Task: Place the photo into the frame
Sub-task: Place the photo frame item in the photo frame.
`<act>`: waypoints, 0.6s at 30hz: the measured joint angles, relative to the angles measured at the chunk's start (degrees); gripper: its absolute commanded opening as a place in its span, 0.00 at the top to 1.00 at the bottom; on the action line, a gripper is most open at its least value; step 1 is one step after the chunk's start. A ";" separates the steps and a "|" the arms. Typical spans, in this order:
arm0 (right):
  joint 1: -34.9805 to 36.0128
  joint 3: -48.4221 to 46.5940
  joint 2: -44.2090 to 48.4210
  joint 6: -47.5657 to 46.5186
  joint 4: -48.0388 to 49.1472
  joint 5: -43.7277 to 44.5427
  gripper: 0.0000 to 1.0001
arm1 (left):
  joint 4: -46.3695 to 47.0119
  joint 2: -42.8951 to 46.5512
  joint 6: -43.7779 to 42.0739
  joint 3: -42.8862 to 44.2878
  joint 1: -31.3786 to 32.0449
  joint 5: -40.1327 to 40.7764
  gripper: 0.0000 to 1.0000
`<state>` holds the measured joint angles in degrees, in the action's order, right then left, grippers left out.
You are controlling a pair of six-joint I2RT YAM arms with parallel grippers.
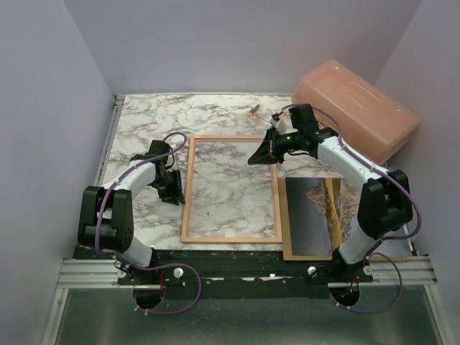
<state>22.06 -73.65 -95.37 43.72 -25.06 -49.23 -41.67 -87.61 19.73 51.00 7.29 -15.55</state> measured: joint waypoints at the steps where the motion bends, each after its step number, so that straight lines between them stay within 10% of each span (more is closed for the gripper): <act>1: 0.02 0.00 -0.13 0.00 0.04 -0.13 1.00 | -0.02 -0.04 0.00 0.02 0.09 0.09 0.72; 18: 1.25 0.00 -2.23 0.28 1.20 -0.70 1.00 | -0.68 -0.59 -0.02 0.72 0.72 1.01 0.73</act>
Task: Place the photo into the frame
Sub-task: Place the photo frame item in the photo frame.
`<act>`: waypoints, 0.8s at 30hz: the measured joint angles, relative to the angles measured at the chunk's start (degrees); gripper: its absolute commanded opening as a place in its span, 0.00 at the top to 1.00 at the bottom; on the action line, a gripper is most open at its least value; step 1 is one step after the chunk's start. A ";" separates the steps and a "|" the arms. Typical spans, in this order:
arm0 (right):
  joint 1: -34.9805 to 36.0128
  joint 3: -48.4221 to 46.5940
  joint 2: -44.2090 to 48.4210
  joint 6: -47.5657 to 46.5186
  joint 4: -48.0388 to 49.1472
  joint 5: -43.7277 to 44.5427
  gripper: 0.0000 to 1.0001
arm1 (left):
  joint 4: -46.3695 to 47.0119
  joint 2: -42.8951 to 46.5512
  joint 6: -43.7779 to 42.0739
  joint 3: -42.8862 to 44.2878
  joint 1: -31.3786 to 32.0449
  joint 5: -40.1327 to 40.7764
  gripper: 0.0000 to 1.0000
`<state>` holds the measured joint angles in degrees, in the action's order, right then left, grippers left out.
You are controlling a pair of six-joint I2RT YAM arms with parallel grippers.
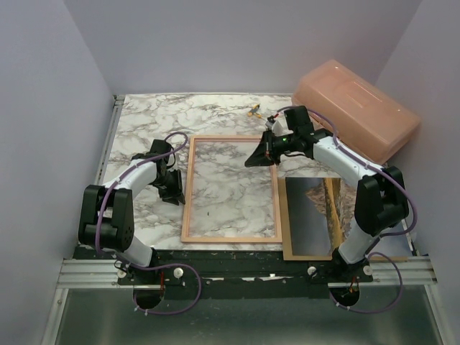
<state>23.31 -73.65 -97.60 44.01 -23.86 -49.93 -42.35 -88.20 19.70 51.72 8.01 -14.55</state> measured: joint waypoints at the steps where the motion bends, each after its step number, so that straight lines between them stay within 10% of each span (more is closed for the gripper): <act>1: 0.02 0.00 0.00 0.07 0.13 -0.04 1.00 | 0.00 -0.02 0.00 0.00 0.00 0.02 0.73; 24: 0.33 4.17 2.16 4.90 4.85 -0.59 1.00 | -0.35 -0.42 -0.17 0.55 0.87 0.76 0.75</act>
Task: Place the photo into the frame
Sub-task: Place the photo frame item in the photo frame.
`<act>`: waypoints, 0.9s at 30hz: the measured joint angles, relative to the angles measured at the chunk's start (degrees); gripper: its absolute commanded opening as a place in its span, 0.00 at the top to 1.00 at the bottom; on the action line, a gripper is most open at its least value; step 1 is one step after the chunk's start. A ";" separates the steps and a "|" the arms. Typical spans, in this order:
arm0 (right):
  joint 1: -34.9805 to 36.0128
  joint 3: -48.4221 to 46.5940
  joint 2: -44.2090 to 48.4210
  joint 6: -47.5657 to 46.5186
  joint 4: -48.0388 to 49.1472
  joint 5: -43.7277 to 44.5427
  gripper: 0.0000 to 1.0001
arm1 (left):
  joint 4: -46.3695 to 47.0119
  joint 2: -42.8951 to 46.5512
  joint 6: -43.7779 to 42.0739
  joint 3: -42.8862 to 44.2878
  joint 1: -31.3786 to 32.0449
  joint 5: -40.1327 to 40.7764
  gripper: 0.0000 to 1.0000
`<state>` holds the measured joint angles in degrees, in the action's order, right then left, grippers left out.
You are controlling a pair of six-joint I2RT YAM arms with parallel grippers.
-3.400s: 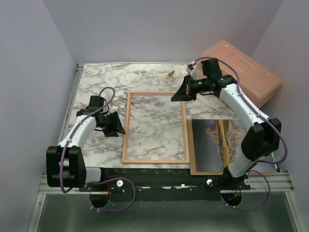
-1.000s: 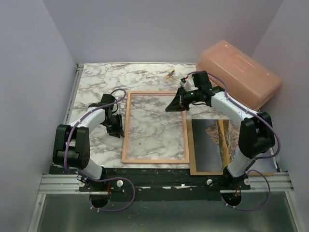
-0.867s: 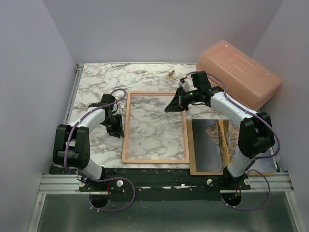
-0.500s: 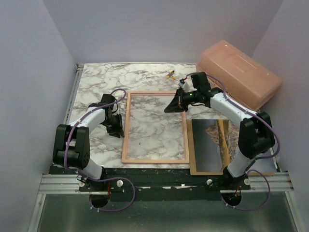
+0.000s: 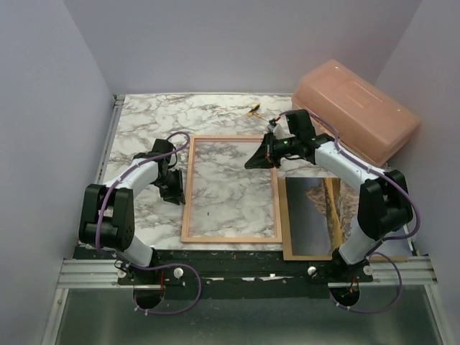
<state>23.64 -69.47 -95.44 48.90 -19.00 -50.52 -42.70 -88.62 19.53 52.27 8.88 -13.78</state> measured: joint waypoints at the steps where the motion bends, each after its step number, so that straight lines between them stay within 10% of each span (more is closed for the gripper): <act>1: 0.00 0.22 0.22 0.22 0.15 0.02 1.00 | -0.04 -0.02 0.00 0.02 0.13 0.11 0.75; 27: 0.28 2.69 1.40 4.48 4.31 0.02 0.99 | -0.63 -0.44 -0.07 0.66 1.01 1.36 0.75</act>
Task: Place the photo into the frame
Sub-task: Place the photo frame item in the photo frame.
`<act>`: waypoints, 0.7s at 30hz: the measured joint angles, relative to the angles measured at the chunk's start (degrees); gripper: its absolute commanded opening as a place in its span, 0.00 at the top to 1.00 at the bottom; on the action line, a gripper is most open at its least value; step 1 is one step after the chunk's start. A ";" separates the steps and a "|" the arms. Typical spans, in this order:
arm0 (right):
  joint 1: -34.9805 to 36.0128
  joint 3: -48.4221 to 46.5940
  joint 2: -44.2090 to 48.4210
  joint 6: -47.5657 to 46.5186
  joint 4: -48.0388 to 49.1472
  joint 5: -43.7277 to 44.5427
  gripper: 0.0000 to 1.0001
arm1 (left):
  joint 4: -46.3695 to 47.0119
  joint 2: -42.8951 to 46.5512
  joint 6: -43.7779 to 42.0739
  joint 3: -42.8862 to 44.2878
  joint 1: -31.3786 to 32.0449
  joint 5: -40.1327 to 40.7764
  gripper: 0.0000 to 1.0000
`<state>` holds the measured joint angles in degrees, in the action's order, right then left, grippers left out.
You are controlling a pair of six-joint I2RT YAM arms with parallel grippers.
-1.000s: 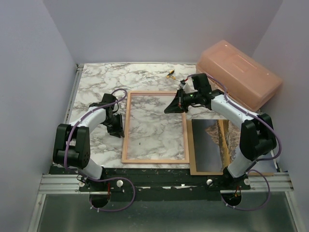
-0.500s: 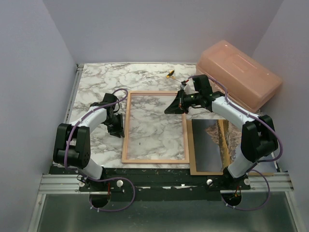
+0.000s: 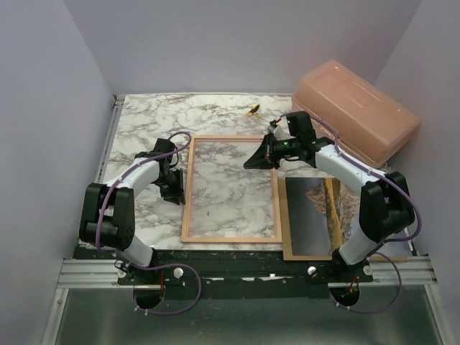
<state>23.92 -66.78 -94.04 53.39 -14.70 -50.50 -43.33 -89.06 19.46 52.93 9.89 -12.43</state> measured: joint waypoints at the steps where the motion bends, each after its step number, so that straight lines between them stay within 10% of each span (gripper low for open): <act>1: 0.04 0.13 0.13 0.42 0.35 0.00 1.00 | -0.02 0.00 0.00 0.00 0.00 0.02 0.75; 21: 0.00 4.35 2.71 2.01 4.31 0.50 0.99 | -0.20 -0.11 -0.20 0.28 0.74 0.50 0.76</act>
<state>23.92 -62.43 -91.33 55.40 -10.39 -50.00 -43.53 -89.17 19.27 53.21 10.63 -11.92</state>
